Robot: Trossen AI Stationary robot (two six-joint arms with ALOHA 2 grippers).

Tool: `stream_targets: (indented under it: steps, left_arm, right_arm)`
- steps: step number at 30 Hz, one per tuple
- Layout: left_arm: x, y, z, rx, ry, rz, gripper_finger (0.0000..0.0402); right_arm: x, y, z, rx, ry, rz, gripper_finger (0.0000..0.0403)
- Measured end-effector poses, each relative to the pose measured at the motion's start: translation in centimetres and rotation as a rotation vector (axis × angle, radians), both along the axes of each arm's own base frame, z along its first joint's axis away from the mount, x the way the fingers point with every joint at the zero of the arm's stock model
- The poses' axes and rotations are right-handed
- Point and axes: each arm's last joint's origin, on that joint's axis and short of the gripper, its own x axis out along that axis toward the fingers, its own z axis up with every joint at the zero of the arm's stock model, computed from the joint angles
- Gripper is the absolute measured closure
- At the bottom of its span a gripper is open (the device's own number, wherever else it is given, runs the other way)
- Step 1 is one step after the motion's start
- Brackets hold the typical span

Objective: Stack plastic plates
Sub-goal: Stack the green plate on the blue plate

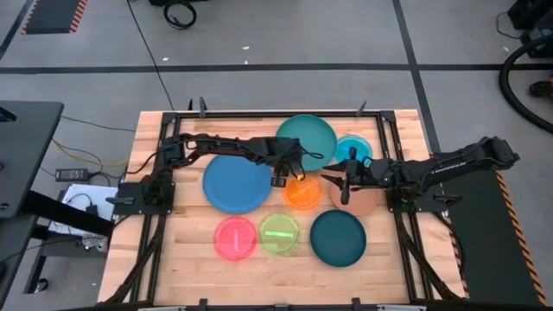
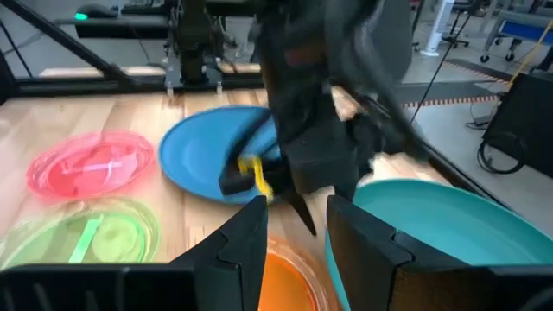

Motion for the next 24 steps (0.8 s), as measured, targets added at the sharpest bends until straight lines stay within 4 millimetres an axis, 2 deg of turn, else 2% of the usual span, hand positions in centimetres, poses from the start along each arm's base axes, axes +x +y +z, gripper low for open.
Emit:
stream_targets:
  steps: [5,13,20,24]
  left_arm:
    - [-0.1,0.1,-0.7,0.050,0.050,-0.029,0.0279]
    - [-0.1,0.1,-0.7,0.124,0.080,-0.090,0.0384]
    - [-0.1,-0.9,-0.4,0.252,0.144,-0.084,0.0387]
    - [0.4,-1.8,1.2,0.255,0.139,-0.056,0.0387]
  right_arm:
    - [0.3,0.0,-0.3,-0.001,0.012,0.001,0.0270]
    - [0.5,0.1,-0.5,-0.023,0.022,0.008,0.0270]
    - [0.6,0.1,-0.2,-0.073,0.009,0.017,0.0270]
    - [0.6,0.0,0.0,-0.099,-0.009,0.020,0.0270]
